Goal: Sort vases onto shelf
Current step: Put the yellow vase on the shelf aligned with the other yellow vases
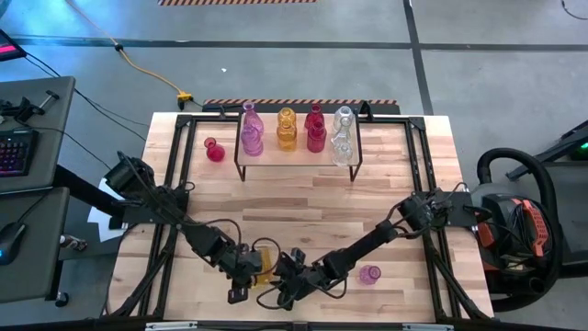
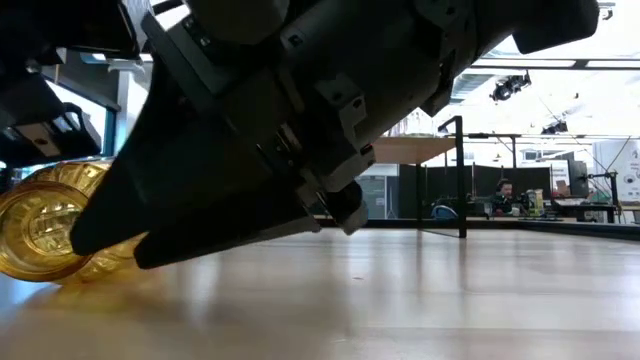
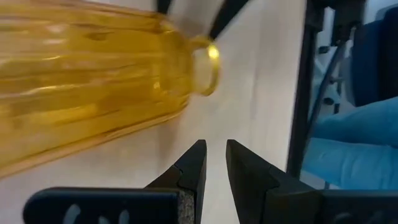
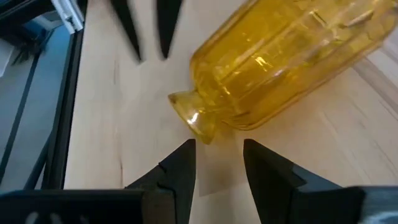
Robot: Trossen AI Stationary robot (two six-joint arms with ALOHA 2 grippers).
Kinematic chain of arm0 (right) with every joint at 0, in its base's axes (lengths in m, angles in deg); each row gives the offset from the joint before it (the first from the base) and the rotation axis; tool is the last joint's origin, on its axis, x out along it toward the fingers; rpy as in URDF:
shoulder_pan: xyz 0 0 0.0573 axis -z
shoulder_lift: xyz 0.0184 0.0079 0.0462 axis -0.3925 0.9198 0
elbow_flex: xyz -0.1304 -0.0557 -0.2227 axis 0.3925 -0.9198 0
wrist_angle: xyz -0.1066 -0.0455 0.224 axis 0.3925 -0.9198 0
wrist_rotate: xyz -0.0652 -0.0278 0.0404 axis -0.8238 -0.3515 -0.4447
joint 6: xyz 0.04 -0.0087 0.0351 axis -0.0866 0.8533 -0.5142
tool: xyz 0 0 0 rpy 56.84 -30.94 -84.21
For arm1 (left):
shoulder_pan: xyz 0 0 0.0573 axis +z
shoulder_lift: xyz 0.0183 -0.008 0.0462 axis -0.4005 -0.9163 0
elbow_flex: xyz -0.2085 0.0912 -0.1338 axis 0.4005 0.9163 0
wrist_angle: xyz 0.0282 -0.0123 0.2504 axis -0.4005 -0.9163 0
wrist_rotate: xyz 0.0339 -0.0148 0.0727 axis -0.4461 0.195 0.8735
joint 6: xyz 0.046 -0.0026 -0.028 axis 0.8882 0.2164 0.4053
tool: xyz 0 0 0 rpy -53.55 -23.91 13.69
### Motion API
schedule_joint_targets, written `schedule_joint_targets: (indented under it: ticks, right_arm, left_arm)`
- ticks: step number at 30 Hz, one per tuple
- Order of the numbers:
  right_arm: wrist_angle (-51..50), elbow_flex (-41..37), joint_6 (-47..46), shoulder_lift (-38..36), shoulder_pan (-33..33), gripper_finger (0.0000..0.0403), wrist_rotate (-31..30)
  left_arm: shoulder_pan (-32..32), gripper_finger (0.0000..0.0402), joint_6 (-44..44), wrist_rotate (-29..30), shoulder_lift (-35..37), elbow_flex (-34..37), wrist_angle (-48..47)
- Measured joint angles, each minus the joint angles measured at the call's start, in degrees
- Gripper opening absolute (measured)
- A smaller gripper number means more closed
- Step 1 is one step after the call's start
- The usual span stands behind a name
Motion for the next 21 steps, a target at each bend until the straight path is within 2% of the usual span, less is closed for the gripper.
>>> schedule_joint_targets:
  ticks: [6, 21]
  right_arm:
    - [-0.1, 0.0, -1.6, 0.0, 0.0, 0.0126, -0.7]
    - [1.3, 0.0, -3.1, 0.0, 0.3, 0.0126, -2.0]
  left_arm:
    - [-0.3, 0.0054, -0.3, 0.6, -0.6, -0.1, 3.9]
    - [2.3, 0.0054, 0.2, 1.5, -0.6, -0.1, 4.1]
